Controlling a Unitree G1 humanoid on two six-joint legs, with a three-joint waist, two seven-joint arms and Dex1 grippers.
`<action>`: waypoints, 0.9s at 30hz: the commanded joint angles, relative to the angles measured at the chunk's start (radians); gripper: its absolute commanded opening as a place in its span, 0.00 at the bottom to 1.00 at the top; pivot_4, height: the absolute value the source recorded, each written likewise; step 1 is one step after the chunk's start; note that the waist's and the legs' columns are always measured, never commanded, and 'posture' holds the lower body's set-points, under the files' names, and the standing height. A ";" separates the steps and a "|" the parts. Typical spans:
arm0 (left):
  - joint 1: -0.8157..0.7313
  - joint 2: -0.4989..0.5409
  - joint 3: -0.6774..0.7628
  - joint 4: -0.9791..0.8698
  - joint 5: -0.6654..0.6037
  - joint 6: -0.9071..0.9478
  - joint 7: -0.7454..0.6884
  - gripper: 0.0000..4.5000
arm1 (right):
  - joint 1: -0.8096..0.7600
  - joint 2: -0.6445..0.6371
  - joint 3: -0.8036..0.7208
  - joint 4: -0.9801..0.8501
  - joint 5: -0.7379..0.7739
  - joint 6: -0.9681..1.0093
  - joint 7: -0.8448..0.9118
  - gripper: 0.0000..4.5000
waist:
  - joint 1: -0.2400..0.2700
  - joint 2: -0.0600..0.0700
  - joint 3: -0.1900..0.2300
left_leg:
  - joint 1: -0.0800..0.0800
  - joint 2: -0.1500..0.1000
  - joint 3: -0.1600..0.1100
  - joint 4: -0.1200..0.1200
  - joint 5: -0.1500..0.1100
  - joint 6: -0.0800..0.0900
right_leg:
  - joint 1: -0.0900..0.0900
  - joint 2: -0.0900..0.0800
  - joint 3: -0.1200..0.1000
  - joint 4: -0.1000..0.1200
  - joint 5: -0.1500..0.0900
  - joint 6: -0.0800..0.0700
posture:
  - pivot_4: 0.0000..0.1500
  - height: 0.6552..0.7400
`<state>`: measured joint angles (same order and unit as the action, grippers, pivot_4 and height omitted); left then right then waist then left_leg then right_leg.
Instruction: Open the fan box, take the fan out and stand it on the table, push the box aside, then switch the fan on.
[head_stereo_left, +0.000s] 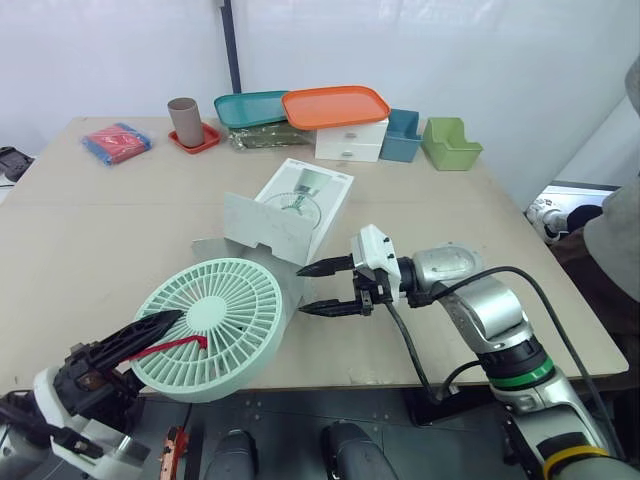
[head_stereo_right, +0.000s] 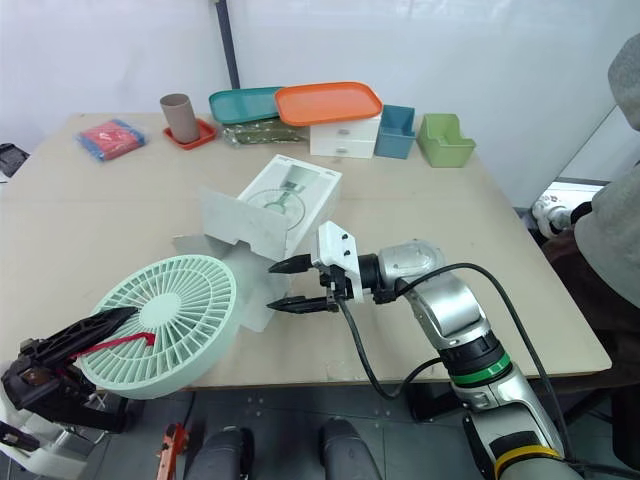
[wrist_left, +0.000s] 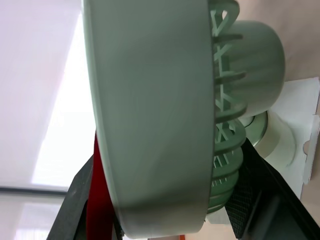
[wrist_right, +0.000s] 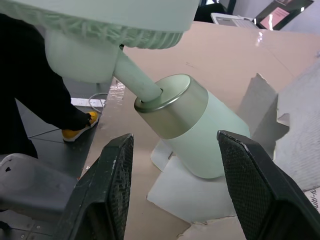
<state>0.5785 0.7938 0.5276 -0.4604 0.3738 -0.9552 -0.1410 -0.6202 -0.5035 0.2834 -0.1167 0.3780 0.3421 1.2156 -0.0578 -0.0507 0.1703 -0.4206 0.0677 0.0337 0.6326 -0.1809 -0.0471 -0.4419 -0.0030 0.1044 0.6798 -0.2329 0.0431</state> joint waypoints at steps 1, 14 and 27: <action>-0.009 -0.071 0.061 -0.081 -0.069 0.093 -0.016 0.44 | -0.027 0.006 0.003 -0.001 -0.001 -0.024 0.026 0.61 | 0.000 0.000 0.000 | 0.000 0.000 0.000 0.000 0.000 0.000 | 0.000 0.000 0.000 0.000 0.000 0.000 | 1.00 1.00; -0.102 -0.243 0.128 -0.188 -0.143 0.389 -0.092 0.44 | -0.041 0.014 0.025 0.034 -0.023 -0.034 0.065 0.61 | -0.003 0.000 0.000 | 0.000 0.000 -0.001 0.000 0.000 0.000 | 0.000 0.001 0.000 0.000 0.000 0.000 | 1.00 1.00; -0.162 -0.240 0.276 -0.148 -0.193 0.531 -0.133 0.44 | -0.100 0.051 -0.058 0.025 0.057 0.017 0.043 0.61 | -0.021 -0.001 0.000 | -0.001 0.000 -0.004 0.000 0.000 0.000 | 0.000 0.002 0.000 0.000 -0.001 -0.001 | 1.00 1.00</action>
<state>0.4229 0.5589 0.7454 -0.5843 0.2211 -0.4340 -0.2881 -0.6864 -0.4556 0.2825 -0.0536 0.3849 0.3450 1.2614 -0.0786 -0.0513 0.1706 -0.4217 0.0677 0.0300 0.6327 -0.1811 -0.0469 -0.4420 -0.0006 0.1041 0.6794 -0.2335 0.0425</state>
